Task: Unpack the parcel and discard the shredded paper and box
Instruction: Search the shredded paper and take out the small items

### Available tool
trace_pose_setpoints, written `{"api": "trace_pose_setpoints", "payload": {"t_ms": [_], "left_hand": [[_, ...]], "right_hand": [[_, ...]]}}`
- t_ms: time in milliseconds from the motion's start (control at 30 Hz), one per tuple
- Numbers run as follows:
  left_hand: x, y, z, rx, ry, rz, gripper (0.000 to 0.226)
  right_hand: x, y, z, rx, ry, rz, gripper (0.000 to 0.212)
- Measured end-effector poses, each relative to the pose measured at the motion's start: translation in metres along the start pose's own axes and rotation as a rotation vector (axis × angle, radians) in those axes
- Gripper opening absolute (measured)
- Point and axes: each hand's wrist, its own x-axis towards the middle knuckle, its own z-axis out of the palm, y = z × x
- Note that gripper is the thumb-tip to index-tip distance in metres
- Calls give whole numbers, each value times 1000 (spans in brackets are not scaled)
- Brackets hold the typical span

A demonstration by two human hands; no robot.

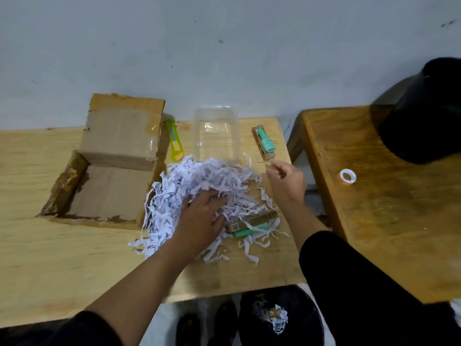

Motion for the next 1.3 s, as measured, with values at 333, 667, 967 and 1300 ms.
{"api": "trace_pose_setpoints", "payload": {"t_ms": [333, 667, 967, 1300], "left_hand": [[-23, 33, 0, -91, 132, 243, 36], [-28, 16, 23, -220, -34, 44, 49], [-24, 12, 28, -232, 0, 6, 55], [-20, 16, 33, -250, 64, -21, 44]], "right_hand": [[-67, 29, -33, -253, -155, -135, 28], [-69, 38, -33, -244, -236, -112, 29], [-57, 36, -45, 36, -320, -4, 23], [-44, 32, -59, -53, -558, 116, 51]]}}
